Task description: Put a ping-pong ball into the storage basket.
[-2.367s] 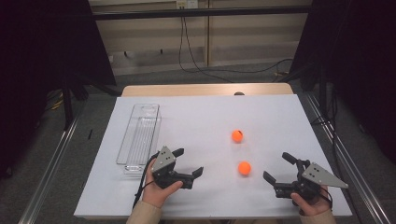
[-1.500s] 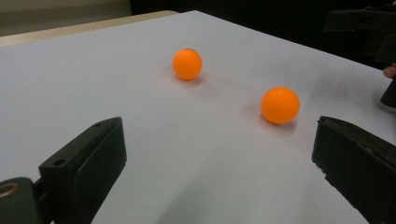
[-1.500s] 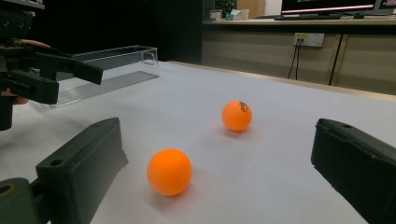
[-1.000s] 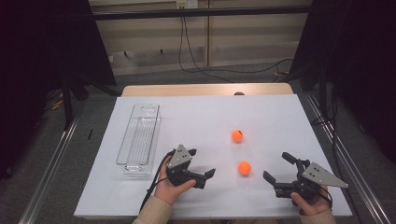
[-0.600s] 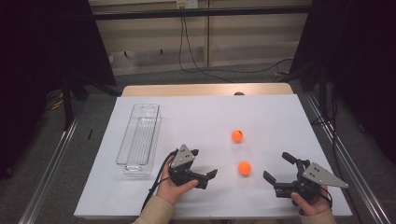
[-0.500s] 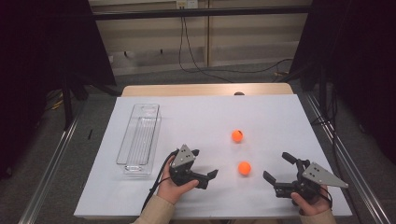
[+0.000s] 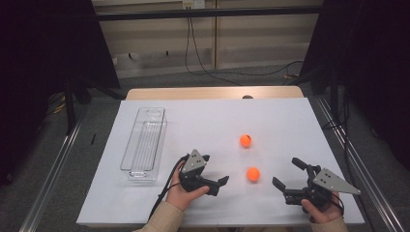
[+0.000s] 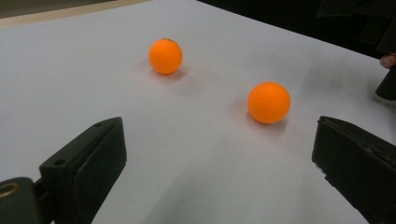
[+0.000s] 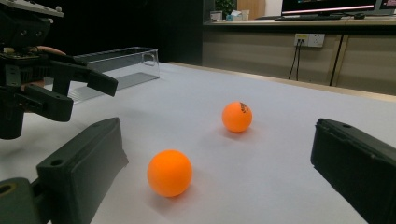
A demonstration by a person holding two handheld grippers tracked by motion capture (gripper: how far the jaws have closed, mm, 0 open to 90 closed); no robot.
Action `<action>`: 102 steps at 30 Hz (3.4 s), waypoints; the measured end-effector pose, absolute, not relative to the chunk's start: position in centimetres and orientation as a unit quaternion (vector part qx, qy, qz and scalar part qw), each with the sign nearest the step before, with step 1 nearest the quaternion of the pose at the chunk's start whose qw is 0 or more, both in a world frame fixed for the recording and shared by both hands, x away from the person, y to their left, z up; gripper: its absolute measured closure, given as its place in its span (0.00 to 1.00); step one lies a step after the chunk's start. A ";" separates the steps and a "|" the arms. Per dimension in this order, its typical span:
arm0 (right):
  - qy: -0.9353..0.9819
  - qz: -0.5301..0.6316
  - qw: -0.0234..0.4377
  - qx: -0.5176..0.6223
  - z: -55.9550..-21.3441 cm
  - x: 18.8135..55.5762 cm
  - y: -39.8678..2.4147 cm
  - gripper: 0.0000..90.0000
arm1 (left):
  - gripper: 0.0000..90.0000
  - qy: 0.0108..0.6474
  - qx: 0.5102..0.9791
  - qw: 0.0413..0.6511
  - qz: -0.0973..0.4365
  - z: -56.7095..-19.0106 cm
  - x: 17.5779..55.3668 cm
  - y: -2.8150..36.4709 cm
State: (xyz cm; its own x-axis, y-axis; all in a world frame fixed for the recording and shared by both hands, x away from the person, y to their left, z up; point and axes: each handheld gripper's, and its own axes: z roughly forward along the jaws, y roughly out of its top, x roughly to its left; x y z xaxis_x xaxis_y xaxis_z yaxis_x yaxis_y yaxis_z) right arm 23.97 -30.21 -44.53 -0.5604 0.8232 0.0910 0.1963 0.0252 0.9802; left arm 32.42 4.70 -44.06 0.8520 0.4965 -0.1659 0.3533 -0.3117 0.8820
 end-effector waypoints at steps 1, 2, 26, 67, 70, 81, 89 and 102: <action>0.663 0.583 0.269 0.384 -44.5 24.0 -30.2 0.03 | 0.03 0.264 0.806 0.525 0.067 -44.1 32.4 4.6; 0.663 0.583 0.269 0.385 -44.5 24.0 -30.2 0.03 | 0.03 0.264 0.807 0.524 0.066 -44.1 32.4 4.5; 0.662 0.584 0.269 0.385 -44.5 24.0 -30.3 0.03 | 0.03 0.253 0.814 0.520 0.053 -44.3 32.6 2.7; 0.662 0.585 0.269 0.383 -44.5 24.0 -30.3 0.03 | 0.03 0.242 0.829 0.503 0.031 -44.8 32.8 0.1; 0.662 0.585 0.270 0.383 -44.5 24.0 -30.3 0.03 | 0.03 0.242 0.830 0.502 0.030 -44.7 32.8 -0.1; 0.662 0.585 0.269 0.383 -44.5 23.9 -30.3 0.03 | 0.04 0.238 0.833 0.498 0.026 -44.8 32.9 -0.6; 0.662 0.585 0.269 0.384 -44.5 23.9 -30.3 0.03 | 0.04 0.236 0.837 0.493 0.022 -44.8 32.9 -1.1; 0.662 0.585 0.270 0.382 -44.5 23.9 -30.3 0.03 | 0.05 0.232 0.845 0.482 0.023 -44.9 33.0 -1.8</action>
